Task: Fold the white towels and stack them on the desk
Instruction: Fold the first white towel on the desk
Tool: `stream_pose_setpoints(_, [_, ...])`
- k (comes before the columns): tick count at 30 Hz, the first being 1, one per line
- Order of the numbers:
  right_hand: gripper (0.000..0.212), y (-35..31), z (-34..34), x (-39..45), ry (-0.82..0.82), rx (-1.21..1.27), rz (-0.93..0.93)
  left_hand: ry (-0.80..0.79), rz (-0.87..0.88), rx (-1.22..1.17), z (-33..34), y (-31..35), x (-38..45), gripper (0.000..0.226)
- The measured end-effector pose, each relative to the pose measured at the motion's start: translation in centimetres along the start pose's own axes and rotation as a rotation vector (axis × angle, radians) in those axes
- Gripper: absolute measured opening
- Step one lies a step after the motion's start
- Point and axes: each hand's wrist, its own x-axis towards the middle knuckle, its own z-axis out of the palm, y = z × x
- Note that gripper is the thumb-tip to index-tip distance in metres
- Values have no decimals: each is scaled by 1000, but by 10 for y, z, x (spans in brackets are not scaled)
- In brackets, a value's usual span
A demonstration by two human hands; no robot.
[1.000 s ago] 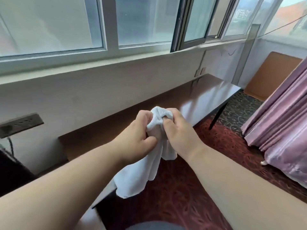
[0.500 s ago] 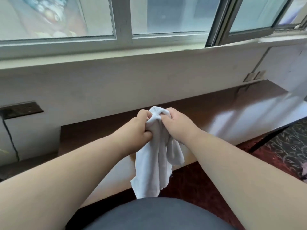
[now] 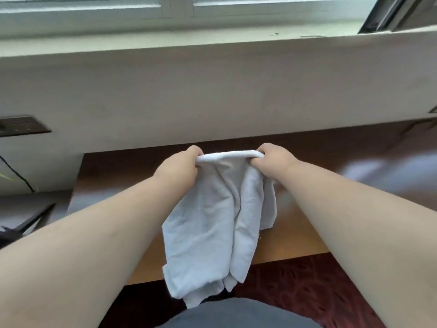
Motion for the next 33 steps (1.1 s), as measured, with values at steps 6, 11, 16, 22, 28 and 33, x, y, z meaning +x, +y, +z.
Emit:
stream_pose_setpoints(6, [58, 39, 32, 44, -160, 287, 165, -123, -54, 19, 28, -50, 75, 17])
stream_pose_setpoints(11, [65, 102, 73, 44, -316, 373, 363, -305, -298, -22, 59, -102, 78, 46])
stream_pose_setpoints(16, [53, 126, 91, 46, -403, 440, 475, -485, -516, -127, 73, -124, 72, 61])
stream_pose_setpoints(22, [38, 128, 82, 69, -315, 680, 510, -825, -399, -362, 49, -142, 57, 38])
stream_pose_setpoints(28, [32, 144, 53, 97, -169, 407, 452, -688, -321, 219, 41, -148, 70, 36])
stream_pose_setpoints(33, [40, 155, 5, 128, -19, 39, 302, -475, -481, 469, 36, -134, 113, 78])
